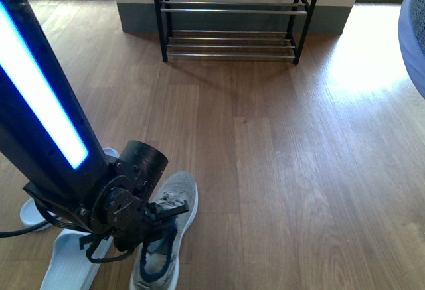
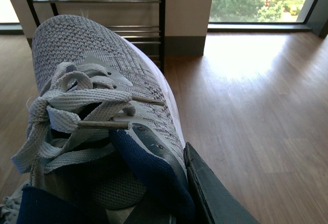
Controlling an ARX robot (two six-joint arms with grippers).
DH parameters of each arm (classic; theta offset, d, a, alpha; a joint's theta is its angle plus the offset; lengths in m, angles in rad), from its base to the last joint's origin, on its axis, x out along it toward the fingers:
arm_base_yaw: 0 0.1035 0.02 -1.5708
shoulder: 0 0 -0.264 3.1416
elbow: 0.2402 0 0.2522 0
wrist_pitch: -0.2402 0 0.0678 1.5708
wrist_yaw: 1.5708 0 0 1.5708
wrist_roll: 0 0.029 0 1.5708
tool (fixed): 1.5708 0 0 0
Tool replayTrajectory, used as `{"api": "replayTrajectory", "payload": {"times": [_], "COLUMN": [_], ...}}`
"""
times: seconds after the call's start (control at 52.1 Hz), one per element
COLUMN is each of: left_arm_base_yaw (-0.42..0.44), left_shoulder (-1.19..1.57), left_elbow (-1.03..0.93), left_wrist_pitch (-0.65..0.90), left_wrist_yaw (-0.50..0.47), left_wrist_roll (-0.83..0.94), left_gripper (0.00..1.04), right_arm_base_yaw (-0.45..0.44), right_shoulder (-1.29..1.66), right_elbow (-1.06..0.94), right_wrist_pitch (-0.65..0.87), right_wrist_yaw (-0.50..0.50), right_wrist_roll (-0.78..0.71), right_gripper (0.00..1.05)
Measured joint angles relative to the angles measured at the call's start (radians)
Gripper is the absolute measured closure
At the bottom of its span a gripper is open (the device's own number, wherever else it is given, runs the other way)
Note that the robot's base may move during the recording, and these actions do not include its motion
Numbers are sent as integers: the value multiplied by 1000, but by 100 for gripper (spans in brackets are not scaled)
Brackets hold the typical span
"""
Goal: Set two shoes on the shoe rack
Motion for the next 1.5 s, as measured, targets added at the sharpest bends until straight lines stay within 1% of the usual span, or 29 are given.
{"api": "replayTrajectory", "payload": {"times": [0.077,0.192,0.365,0.48,0.557,0.634,0.653,0.711,0.787,0.845,0.941,0.999,1.229,1.287,1.364,1.498], "left_arm_base_yaw": [5,10,15,15,14,11,8,0,-39,-55,-50,-36,-13,-28,-69,-127], "left_shoulder": [-41,-109,-341,-465,-553,-682,-733,-853,-1088,-1231,-1417,-1577,-1939,-2044,-2137,-2210], "left_elbow": [-48,-119,-274,-343,-395,-466,-492,-548,-615,-625,-625,-625,-672,-691,-721,-782], "left_wrist_pitch": [17,50,97,89,63,25,12,-27,-159,-250,-348,-425,-655,-739,-795,-811], "left_wrist_yaw": [-33,-43,-102,-137,-183,-254,-281,-305,-376,-418,-457,-494,-560,-620,-700,-818], "left_wrist_roll": [23,32,58,91,132,169,183,195,219,245,283,308,348,338,327,333], "left_gripper": [103,103,103,103,103,103,103,103,103,103,103,103,103,103,103,103], "right_arm_base_yaw": [0,0,0,0,0,0,0,0,0,0,0,0,0,0,0,0], "right_shoulder": [0,0,0,0,0,0,0,0,0,0,0,0,0,0,0,0], "right_elbow": [0,0,0,0,0,0,0,0,0,0,0,0,0,0,0,0], "right_wrist_pitch": [0,0,0,0,0,0,0,0,0,0,0,0,0,0,0,0], "right_wrist_yaw": [0,0,0,0,0,0,0,0,0,0,0,0,0,0,0,0], "right_wrist_roll": [0,0,0,0,0,0,0,0,0,0,0,0,0,0,0,0], "right_gripper": [103,103,103,103,103,103,103,103,103,103,103,103,103,103,103,103]}}
